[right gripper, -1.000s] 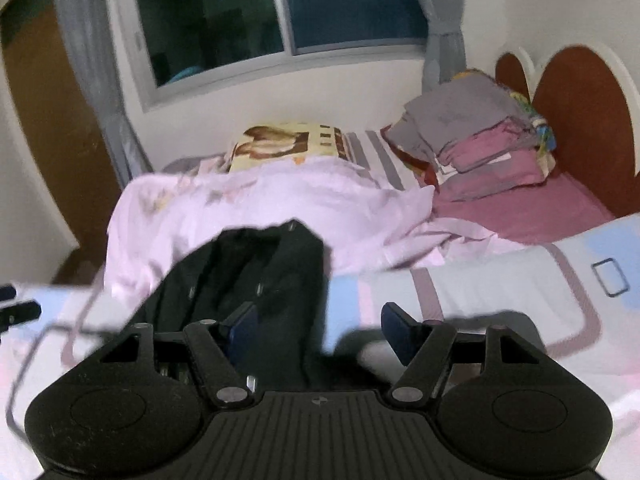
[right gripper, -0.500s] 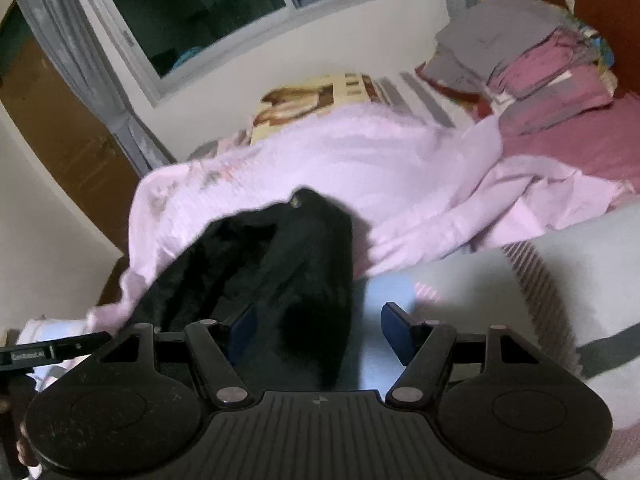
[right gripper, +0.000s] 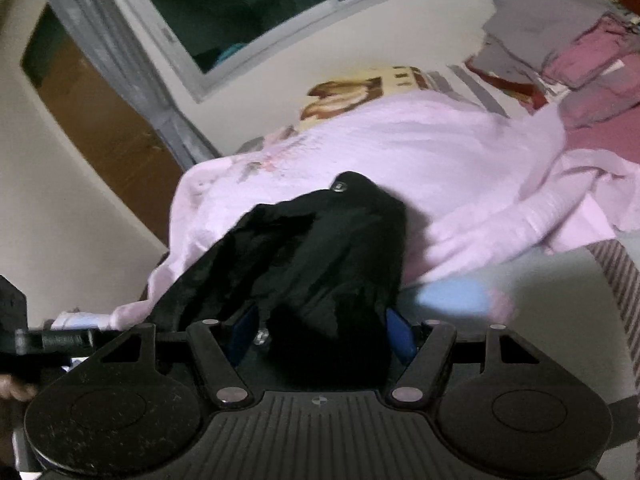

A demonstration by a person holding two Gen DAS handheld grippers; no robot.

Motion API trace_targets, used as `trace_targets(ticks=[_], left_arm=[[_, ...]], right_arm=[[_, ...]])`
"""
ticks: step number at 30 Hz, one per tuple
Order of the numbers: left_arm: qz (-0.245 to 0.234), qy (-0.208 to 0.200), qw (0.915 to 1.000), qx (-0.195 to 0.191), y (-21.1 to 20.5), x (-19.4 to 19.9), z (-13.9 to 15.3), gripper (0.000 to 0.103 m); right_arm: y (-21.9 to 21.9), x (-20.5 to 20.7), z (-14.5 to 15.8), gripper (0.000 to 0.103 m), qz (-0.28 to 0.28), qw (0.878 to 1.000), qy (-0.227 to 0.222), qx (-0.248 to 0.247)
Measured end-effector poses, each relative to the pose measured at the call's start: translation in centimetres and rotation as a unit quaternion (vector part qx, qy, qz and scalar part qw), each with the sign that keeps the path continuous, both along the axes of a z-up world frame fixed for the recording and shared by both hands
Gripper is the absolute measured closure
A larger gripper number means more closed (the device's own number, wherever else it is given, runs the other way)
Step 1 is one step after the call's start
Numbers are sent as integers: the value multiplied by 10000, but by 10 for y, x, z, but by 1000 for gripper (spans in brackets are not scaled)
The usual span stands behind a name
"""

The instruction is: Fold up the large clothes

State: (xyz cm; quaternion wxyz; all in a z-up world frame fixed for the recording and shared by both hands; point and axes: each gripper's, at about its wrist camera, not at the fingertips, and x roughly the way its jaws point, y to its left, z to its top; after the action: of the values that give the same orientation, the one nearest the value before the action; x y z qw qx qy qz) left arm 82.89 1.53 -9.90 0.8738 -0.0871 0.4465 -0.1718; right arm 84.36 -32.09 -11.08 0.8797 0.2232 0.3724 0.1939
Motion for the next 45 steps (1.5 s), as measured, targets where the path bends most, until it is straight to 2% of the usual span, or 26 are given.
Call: trace_targets(ticks=[1,2,4,6,7,8,10,11,12,13,14,17,19,23,24,25,27,28,29,30,32,36,39,42,45], left_arm=[[-113,-201,9994,245,-7,-5,3,50],[-128,-338,9987,350,-10,-8,6,50],[-111,-505,9983,284,-8,-8,7,48],[206,-928,9941,527,-6,-6,9,49],[265,-1183,9916,444,-3,-6,12,46],[360,-1198,9917,299,1,-3,12,46],[510,-979,9939,18,7,5,4,44],[602,-951,9936,100,7,7,1,47],[668,-1139,9911,183,5,3,5,47],[553,-1341,9893,167,2,-1,8,42],[499,-1292,9902,189,-1,1,9,40],[446,-784,9959,37,-1,14,-1,41],[362,-698,9969,17,0,17,-4,41],[310,-247,9991,-118,4,24,-16,41],[363,-174,9989,-236,7,26,-18,46],[402,-153,9986,-298,7,26,-18,58],[364,-85,9988,-310,8,25,-19,71],[328,-77,9991,-242,7,26,-20,85],[278,-92,9994,-194,6,25,-19,92],[257,-165,9993,-197,6,23,-17,97],[236,-412,9988,-64,2,16,-10,99],[210,-944,9952,176,-8,0,16,99],[36,-1200,9924,270,-17,-10,34,99],[-18,-1411,9897,225,-19,-21,54,99],[-64,-1707,9853,78,-12,-49,72,99]], right_arm=[[0,1,-1,50,9,10000,23,-43],[1,2,-2,50,11,10000,33,-64],[0,2,-3,49,4,10000,44,-83],[-2,0,0,49,-193,9995,-109,-219],[-3,0,0,49,-238,9994,-162,-199],[-3,1,-1,49,-197,9996,-150,-155],[1,4,-3,49,-102,9995,-106,-278],[2,4,-3,49,-107,9991,-152,-371],[1,3,-2,49,-169,9988,-222,-396],[-2,3,-2,49,-208,9989,-259,-341],[-5,4,-3,49,-205,9992,-250,-247],[-5,7,-10,49,-103,9997,-117,-171],[-6,7,-11,49,-82,9998,-102,-121],[-7,8,-12,49,-47,9999,-99,-74],[-6,8,-13,49,-38,9999,-100,-88],[-5,9,-13,49,-29,9999,-101,-114],[-3,9,-12,50,25,9998,-108,-170],[-1,9,-11,60,62,9997,-118,-213],[1,9,-11,71,71,9995,-129,-267],[2,9,-10,74,61,9993,-151,-327],[4,6,-6,86,55,9988,-240,-415],[6,0,8,90,39,9976,-377,-572],[9,-5,23,91,77,9964,-548,-643],[9,-15,42,92,88,9948,-788,-645],[8,-38,68,93,164,9909,-1141,-691]])
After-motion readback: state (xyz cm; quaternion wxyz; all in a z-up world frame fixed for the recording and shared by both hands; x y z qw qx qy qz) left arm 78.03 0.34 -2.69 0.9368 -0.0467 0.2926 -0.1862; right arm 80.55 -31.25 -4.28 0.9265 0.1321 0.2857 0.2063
